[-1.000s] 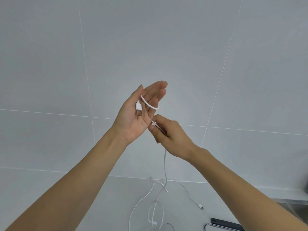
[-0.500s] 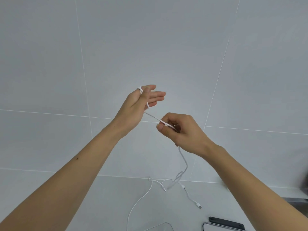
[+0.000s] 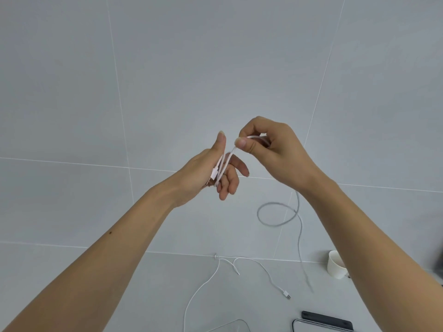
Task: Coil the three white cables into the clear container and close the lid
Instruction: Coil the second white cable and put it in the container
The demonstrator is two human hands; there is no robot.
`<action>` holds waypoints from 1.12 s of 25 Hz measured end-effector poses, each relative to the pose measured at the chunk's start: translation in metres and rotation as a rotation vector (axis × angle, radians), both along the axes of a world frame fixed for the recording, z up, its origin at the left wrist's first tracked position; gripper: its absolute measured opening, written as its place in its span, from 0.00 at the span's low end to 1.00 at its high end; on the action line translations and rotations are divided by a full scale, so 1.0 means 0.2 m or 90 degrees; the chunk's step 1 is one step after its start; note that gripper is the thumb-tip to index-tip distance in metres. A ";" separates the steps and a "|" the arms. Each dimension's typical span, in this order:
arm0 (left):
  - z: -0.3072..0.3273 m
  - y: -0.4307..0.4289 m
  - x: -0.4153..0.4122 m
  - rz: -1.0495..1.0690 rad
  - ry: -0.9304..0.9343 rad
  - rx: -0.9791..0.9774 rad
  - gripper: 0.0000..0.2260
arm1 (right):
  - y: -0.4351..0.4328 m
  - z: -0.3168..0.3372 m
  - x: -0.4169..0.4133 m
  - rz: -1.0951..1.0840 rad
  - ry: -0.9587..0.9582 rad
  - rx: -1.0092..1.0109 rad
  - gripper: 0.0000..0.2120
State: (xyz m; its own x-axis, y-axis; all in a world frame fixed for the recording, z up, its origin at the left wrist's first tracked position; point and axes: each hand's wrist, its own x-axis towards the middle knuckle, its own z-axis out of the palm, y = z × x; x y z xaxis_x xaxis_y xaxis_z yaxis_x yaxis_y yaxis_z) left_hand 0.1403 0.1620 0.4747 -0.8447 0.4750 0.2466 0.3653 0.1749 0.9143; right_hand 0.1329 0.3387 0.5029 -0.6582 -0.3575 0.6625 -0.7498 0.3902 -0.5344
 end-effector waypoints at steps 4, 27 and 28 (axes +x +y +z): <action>0.01 0.02 0.05 -0.090 -0.054 0.087 0.30 | -0.03 0.03 -0.05 0.034 0.008 -0.015 0.07; 0.02 -0.07 -0.07 -0.009 -0.019 0.458 0.26 | -0.15 -0.31 -0.03 0.023 -0.131 0.049 0.10; 0.02 -0.08 -0.08 0.018 -0.020 0.457 0.27 | -0.14 -0.30 -0.02 0.017 -0.128 0.060 0.10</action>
State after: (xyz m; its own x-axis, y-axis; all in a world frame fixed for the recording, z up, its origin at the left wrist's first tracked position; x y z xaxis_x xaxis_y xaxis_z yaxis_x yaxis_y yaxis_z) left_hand 0.1240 0.1466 0.4791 -0.8662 0.1818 0.4655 0.3416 -0.4646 0.8170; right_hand 0.1299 0.3103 0.4420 -0.7632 -0.4306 0.4818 -0.6425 0.4263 -0.6367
